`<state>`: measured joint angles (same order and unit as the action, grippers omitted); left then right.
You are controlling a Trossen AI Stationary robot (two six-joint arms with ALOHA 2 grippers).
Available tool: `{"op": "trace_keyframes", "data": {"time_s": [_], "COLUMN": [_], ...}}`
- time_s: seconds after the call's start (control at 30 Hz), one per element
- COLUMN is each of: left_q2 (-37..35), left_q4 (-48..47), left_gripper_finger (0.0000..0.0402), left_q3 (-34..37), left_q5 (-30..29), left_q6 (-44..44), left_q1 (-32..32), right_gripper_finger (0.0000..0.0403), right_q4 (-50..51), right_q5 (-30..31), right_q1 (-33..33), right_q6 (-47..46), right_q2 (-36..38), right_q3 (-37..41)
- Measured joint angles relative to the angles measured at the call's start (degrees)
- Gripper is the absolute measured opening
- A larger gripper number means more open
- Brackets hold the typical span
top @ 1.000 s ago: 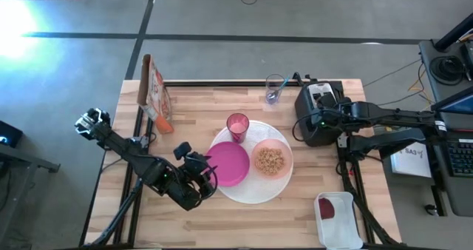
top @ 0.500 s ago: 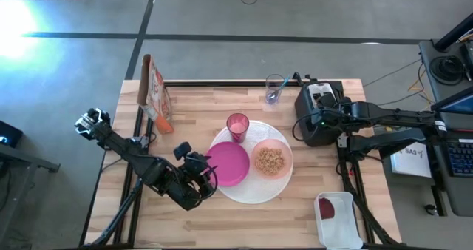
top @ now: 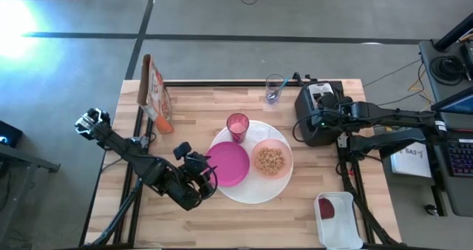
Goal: Arrange a breakfast setting
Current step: Put the toasted bread on the pink plate
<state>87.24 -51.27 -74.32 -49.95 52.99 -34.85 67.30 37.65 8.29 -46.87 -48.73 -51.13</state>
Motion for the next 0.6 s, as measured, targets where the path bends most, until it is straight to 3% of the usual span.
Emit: {"op": "trace_keyframes", "data": {"time_s": [0.6], "left_q2": [0.00], "left_q4": [-0.63], "left_gripper_finger": [0.0160], "left_q3": [0.00], "left_q5": [-0.02], "left_q6": [0.00], "left_q1": [0.00], "right_gripper_finger": [0.0109], "right_q4": [6.88], "right_q5": [1.04], "right_q1": [1.62], "right_q6": [-1.51], "right_q2": [-0.16], "right_q3": [-4.93]}}
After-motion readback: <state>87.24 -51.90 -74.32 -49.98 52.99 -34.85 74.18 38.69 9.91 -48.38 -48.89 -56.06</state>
